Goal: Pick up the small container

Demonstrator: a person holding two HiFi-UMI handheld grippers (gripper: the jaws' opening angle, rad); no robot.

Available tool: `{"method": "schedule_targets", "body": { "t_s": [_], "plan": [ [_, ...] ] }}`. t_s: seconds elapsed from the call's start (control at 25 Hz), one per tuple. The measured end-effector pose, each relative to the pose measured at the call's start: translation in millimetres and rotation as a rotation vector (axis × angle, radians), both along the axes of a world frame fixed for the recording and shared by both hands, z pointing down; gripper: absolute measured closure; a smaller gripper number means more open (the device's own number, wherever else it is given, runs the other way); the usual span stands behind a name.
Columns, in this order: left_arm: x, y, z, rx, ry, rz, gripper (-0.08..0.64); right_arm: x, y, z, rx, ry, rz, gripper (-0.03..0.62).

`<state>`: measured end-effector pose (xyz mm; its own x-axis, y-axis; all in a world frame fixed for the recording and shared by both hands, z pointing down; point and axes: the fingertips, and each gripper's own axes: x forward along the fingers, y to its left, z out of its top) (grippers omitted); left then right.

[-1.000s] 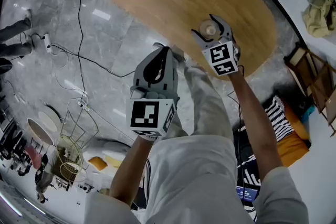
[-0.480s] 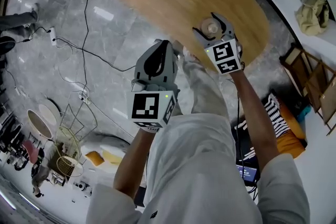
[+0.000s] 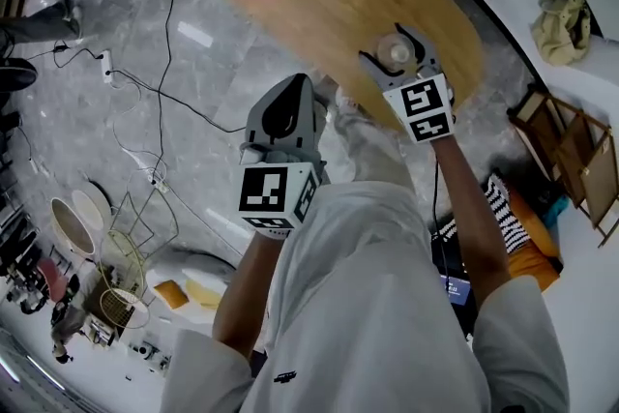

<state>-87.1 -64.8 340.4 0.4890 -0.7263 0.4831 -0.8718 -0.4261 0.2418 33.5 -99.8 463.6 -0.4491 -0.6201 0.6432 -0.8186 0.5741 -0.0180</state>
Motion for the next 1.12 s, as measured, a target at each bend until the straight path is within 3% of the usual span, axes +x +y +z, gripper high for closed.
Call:
{"method": "schedule_targets", "body": {
  "t_s": [0.6, 1.12],
  "plan": [
    [-9, 18, -81, 0.135, 0.021, -0.009, 0.540, 9, 31, -127, 0.098, -0.025, 0.001, 0.252],
    [-26, 14, -121, 0.216, 0.032, -0.046, 0.540, 38, 55, -186, 0.135, -0.009, 0.039, 0.252]
  ]
}}
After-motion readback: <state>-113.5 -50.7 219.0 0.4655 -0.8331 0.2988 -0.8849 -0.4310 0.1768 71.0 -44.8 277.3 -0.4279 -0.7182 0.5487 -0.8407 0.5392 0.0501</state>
